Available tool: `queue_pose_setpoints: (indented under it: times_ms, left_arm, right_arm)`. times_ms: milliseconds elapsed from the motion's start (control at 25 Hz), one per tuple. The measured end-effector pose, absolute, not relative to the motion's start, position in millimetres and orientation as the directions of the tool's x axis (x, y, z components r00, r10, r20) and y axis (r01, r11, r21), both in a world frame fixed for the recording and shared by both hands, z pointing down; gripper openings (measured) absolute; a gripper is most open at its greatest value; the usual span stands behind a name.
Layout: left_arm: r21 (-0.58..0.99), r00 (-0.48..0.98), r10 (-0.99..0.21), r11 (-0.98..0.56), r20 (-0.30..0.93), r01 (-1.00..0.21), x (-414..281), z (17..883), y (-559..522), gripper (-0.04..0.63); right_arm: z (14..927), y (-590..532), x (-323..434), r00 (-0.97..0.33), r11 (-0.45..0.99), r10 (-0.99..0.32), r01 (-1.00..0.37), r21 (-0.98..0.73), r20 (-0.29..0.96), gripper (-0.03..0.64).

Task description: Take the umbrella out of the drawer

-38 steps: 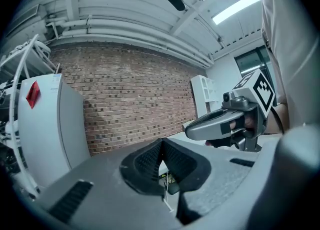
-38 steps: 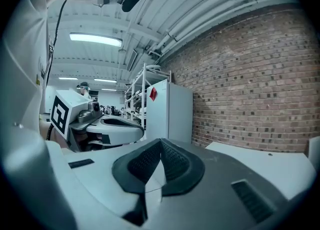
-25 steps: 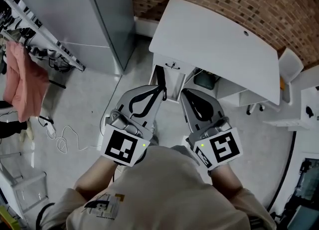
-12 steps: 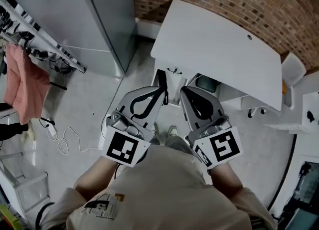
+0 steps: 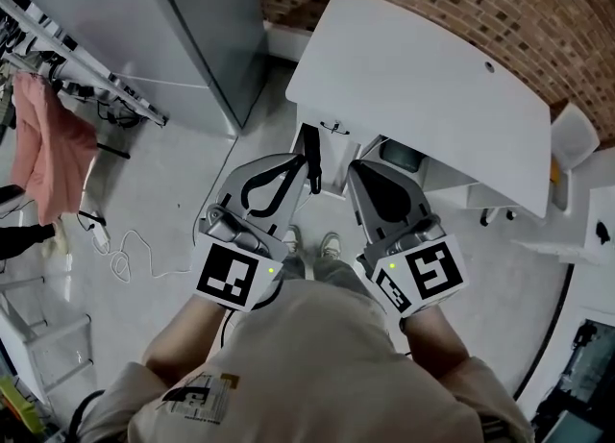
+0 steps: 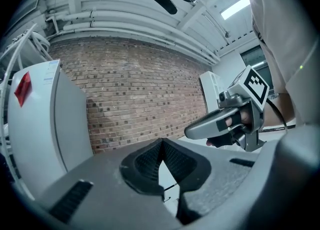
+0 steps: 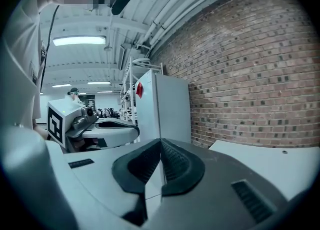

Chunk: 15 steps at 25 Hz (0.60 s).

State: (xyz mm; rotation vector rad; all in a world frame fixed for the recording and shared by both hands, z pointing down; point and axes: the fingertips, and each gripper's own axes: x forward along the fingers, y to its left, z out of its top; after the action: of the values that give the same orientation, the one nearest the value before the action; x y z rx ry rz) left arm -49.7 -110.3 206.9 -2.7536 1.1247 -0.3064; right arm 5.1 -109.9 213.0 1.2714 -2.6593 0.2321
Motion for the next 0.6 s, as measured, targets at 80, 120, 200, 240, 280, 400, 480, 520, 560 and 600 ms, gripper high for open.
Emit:
queue_pose_setpoints:
  times_ms: [80,120,200,240,280,400,480,520,560,600]
  left_arm:
    - [-0.207,0.688,-0.714,-0.698,0.131,-0.686,-48,211,-113,0.008]
    - [-0.198,0.681,-0.721,-0.692,0.129,-0.694,-47,213,-115,0.008]
    - [-0.175,0.665,-0.735,-0.677,0.128,-0.715,-48,217,-120,0.008]
    - [-0.16,0.656,-0.743,-0.669,0.129,-0.726,-49,219,-124,0.006]
    - [-0.145,0.648,-0.751,-0.66,0.128,-0.737,-49,222,-127,0.008]
    - [-0.124,0.627,-0.769,-0.639,0.127,-0.759,-47,228,-139,0.006]
    - [-0.116,0.617,-0.777,-0.629,0.123,-0.769,-44,230,-145,0.008]
    - [-0.111,0.612,-0.781,-0.624,0.123,-0.773,-42,232,-148,0.008]
    - [-0.105,0.608,-0.784,-0.62,0.126,-0.777,-41,235,-151,0.008]
    - [-0.101,0.604,-0.786,-0.617,0.131,-0.78,-39,240,-155,0.008]
  right_arm:
    - [220,-111,9,-0.617,0.621,-0.75,-0.781,-0.068,0.239,0.008]
    - [223,-113,10,-0.616,0.62,-0.75,-0.781,-0.07,0.241,0.008]
    - [229,-116,12,-0.615,0.618,-0.751,-0.783,-0.069,0.24,0.008]
    - [231,-119,13,-0.613,0.617,-0.753,-0.784,-0.068,0.239,0.008]
    - [234,-122,14,-0.612,0.616,-0.754,-0.785,-0.066,0.238,0.008]
    - [241,-132,19,-0.606,0.611,-0.76,-0.789,-0.057,0.234,0.009]
    - [245,-139,23,-0.602,0.608,-0.766,-0.793,-0.051,0.227,0.009]
    - [247,-142,25,-0.601,0.606,-0.767,-0.794,-0.051,0.225,0.009]
    - [250,-146,27,-0.601,0.605,-0.767,-0.794,-0.054,0.224,0.009]
    - [254,-150,28,-0.601,0.605,-0.767,-0.794,-0.059,0.225,0.009]
